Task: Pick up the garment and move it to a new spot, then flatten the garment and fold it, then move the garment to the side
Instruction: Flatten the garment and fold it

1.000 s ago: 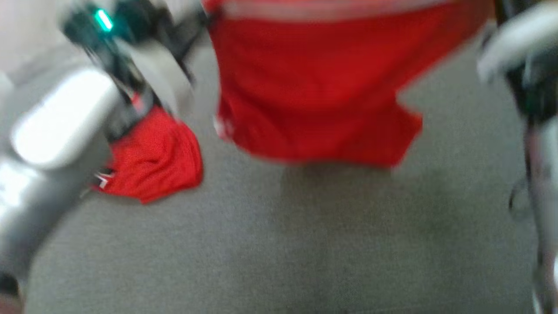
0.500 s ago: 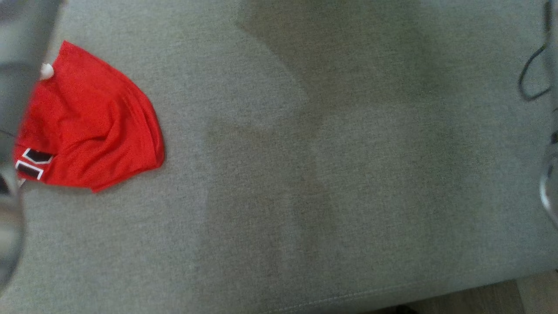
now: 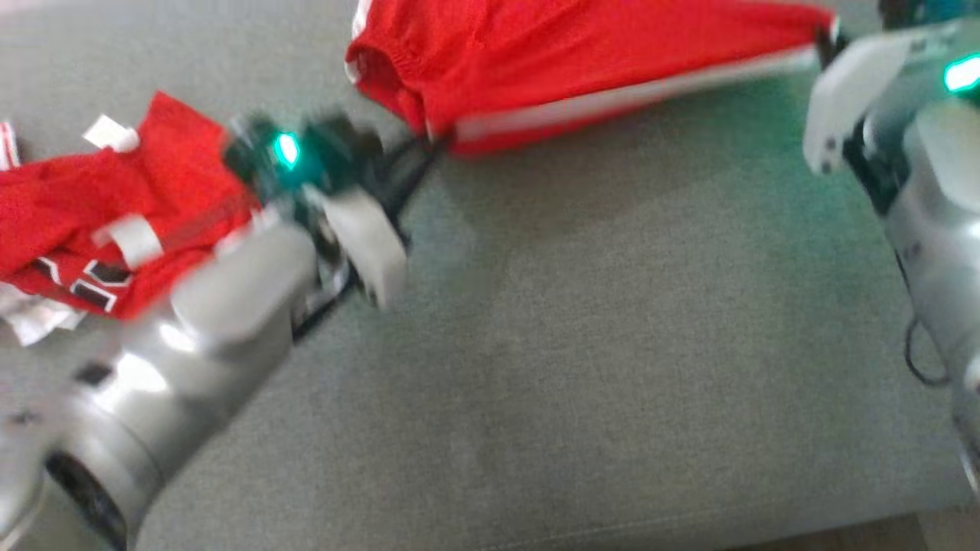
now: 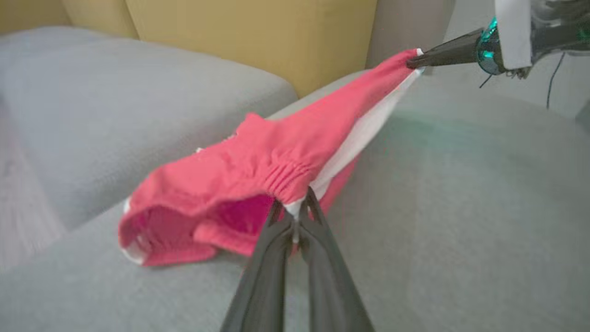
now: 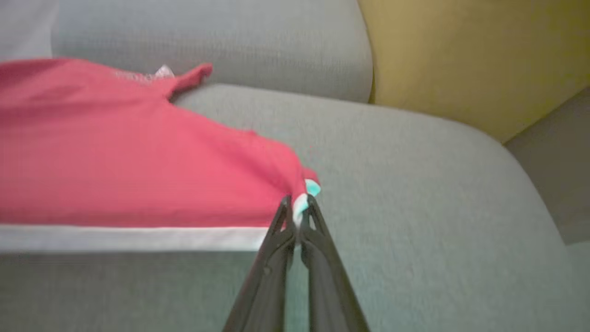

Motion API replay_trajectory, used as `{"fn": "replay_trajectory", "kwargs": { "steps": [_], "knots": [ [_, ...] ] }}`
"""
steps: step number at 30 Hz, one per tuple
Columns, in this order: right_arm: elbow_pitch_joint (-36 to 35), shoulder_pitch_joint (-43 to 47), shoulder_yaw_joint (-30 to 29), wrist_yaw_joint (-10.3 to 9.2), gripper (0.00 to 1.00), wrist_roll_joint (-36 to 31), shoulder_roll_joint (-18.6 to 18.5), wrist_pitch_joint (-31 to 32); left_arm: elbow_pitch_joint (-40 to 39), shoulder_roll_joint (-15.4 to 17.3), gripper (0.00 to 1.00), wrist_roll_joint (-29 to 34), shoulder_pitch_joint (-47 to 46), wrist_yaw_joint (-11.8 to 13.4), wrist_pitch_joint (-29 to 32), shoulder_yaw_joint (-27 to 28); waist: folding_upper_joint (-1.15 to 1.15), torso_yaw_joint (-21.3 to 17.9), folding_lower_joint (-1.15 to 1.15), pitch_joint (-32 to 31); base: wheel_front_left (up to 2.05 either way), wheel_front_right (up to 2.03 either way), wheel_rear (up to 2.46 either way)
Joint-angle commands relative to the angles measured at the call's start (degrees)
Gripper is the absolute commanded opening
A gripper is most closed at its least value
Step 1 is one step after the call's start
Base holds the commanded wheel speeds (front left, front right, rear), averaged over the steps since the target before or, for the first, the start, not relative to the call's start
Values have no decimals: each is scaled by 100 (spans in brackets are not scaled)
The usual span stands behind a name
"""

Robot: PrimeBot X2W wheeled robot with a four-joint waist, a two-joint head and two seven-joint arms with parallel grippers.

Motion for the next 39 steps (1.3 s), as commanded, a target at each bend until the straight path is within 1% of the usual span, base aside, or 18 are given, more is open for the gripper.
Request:
{"fn": "replay_trajectory", "kwargs": {
  "steps": [1, 6, 9, 13, 17, 18, 21, 24, 27, 30, 35, 39],
  "knots": [
    [-199, 159, 271, 37, 0, 255, -137, 219, -229, 188, 0, -50, 16, 10, 15, 46, 0, 40, 1, -235, 0, 0, 0],
    [-700, 871, 973, 37, 0, 1132, -745, 1021, -578, 106, 0, -59, 763, 10, 118, -119, 0, 109, 1, -636, 0, 0, 0],
    [-1248, 1315, 1407, 37, 0, 1681, -1212, 1483, -716, 26, 0, -27, 1077, 14, 158, -138, 0, 164, 1, -874, 0, 0, 0],
    [-1948, 1832, 1749, 37, 0, 2342, -1869, 2023, -1007, -25, 0, -2, 1491, 79, 258, -152, 0, 188, 1, -1139, 0, 0, 0],
    [-2498, 2298, 1872, 37, 0, 2786, -2377, 2459, -1368, -22, 0, 21, 1932, 237, 348, -160, 0, 141, 1, -1418, 0, 0, 0],
    [-2498, 2298, 1872, 37, 0, 2786, -2377, 2459, -1368, -22, 0, 21, 1932, 237, 348, -160, 0, 141, 1, -1418, 0, 0, 0],
    [-2965, 2608, 1861, 37, 0, 2996, -2705, 2601, -1674, -33, 0, 14, 2201, 390, 402, -163, 0, 115, 1, -1546, 0, 0, 0],
    [-3417, 2789, 1683, 37, 0, 3110, -2930, 2579, -1933, -8, 0, 14, 2322, 540, 443, -160, 0, 118, 1, -1538, 0, 0, 0],
    [-3726, 2826, 1399, 37, 0, 3040, -2979, 2476, -2041, 21, 0, -17, 2310, 713, 415, -52, 0, 167, 1, -1440, 0, 0, 0],
    [-3890, 2723, 1040, 37, 0, 2783, -2851, 2278, -2076, 18, 0, -71, 2205, 851, 361, 123, 0, 261, 1, -1269, 0, 0, 0],
    [-3896, 2354, 378, 37, 0, 2146, -2388, 1917, -1936, -12, 0, -148, 1929, 925, 229, 410, 0, 502, 1, -878, 0, 0, 0],
    [-3806, 1978, 121, 37, 0, 1541, -2012, 1682, -1660, -105, 0, -273, 1742, 912, 76, 649, 0, 705, 1, -581, 0, 0, 0]
  ]
}}
